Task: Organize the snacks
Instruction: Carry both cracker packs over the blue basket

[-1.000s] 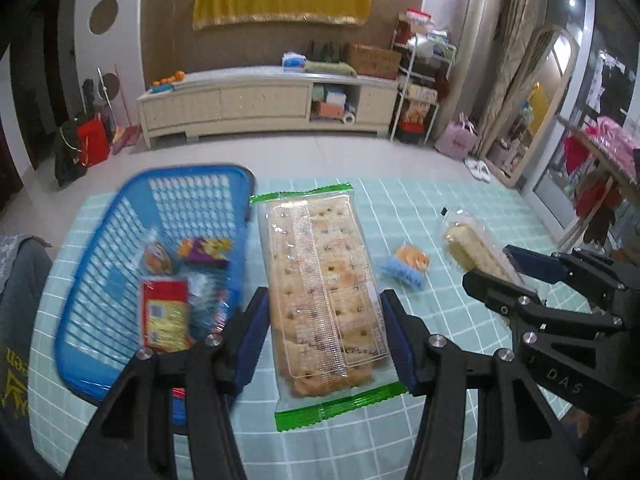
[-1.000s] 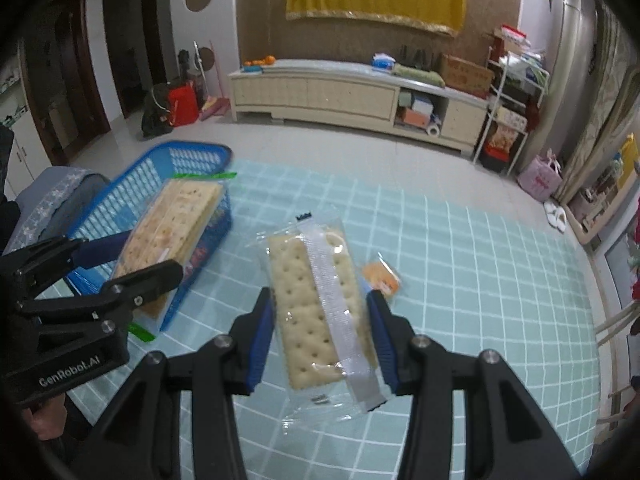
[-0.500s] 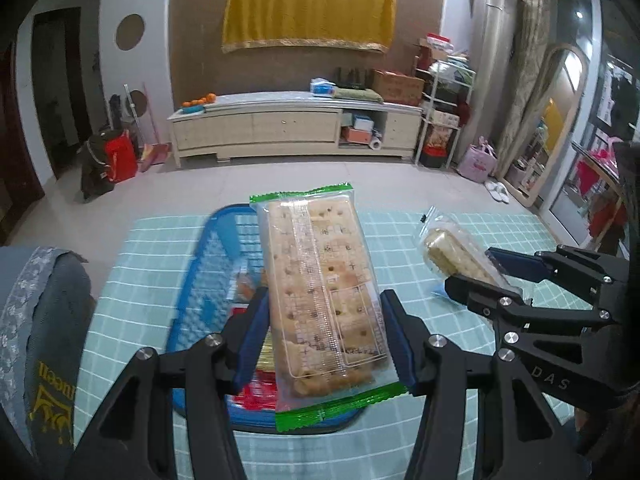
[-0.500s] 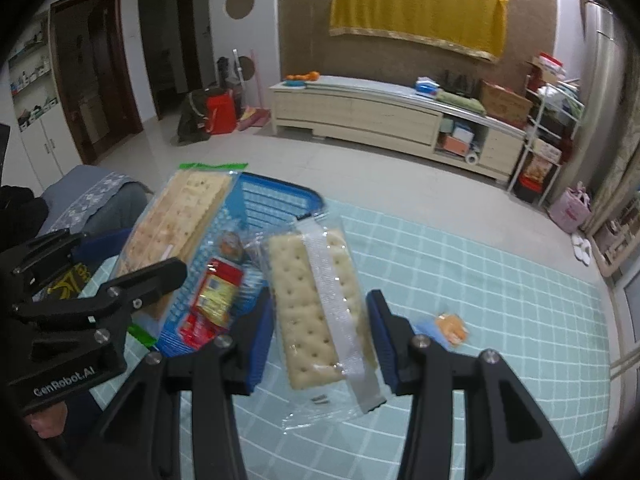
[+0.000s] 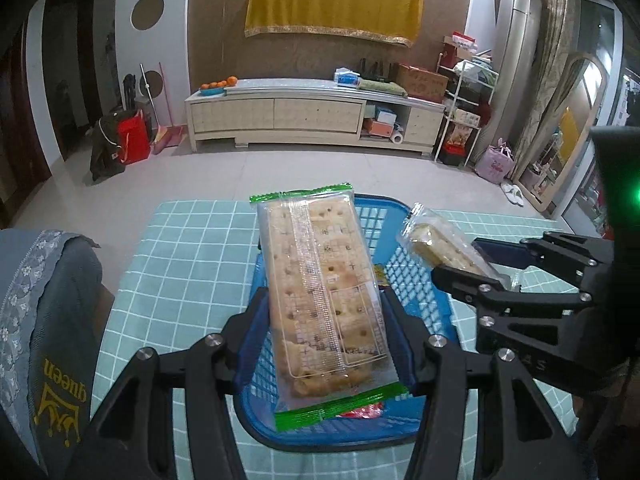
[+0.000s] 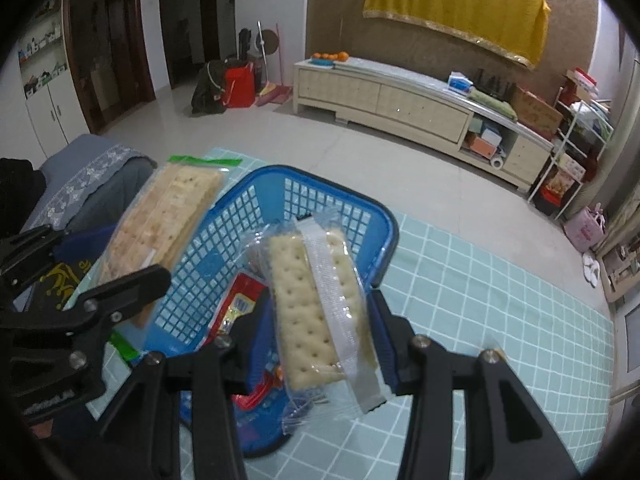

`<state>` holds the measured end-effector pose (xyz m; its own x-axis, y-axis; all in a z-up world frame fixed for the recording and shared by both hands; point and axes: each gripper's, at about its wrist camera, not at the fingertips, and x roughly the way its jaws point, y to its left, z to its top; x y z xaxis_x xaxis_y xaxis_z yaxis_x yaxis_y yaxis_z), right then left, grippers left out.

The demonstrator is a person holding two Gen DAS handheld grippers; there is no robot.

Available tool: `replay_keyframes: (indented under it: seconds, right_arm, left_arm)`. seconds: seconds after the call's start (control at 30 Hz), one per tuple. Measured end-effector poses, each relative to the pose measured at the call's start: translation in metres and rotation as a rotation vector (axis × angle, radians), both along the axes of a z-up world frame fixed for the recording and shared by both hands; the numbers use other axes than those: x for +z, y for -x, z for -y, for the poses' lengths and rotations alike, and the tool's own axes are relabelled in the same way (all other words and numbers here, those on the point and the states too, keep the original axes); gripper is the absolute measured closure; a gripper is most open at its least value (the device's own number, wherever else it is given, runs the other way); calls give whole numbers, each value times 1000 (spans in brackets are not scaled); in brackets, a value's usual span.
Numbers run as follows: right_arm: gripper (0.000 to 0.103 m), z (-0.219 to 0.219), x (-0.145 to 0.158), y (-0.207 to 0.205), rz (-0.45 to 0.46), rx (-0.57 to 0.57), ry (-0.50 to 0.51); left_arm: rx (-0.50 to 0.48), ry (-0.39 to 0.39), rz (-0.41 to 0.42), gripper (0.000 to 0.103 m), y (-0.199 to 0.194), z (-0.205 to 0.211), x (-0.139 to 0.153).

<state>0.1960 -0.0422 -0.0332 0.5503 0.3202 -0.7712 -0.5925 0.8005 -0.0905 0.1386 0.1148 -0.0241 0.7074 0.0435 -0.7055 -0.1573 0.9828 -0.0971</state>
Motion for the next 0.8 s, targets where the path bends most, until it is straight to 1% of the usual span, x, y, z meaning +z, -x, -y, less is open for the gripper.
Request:
replay_keyframes:
  seconds: [0.13, 0.37, 0.43, 0.47, 0.53, 0.57, 0.6, 0.67, 0.73, 0.8]
  right_arm:
    - [53, -13, -13, -12, -24, -6, 41]
    - [52, -26, -27, -32, -39, -12, 90]
    - [52, -29, -30, -34, -30, -10, 99]
    - [49, -32, -31, -37, -16, -16, 109]
    - [47, -36, -35, -38, -2, -29, 144]
    - [38, -37, -37, -39, 5, -37, 161]
    - [26, -37, -39, -39, 5, -41, 169]
    - [17, -34, -38, -35, 21, -46, 164]
    - [15, -27, -36, -33, 35, -54, 155]
    - [10, -20, -32, -31, 34, -68, 140]
  left_arm:
    - [-17, -20, -10, 50, -11, 0, -5]
    - [-37, -7, -35, 50, -28, -4, -16]
    - [-39, 2, -38, 50, -30, -4, -18]
    - [-40, 2, -39, 50, -31, -4, -18]
    - [-41, 2, -46, 50, -32, -3, -20]
    - [-41, 3, -49, 50, -32, -3, -20]
    - [-41, 4, -52, 50, -32, -3, -21]
    - [-41, 7, -58, 50, -31, -2, -22]
    - [-42, 11, -58, 50, -28, 0, -22]
    - [-44, 14, -58, 50, -25, 1, -21]
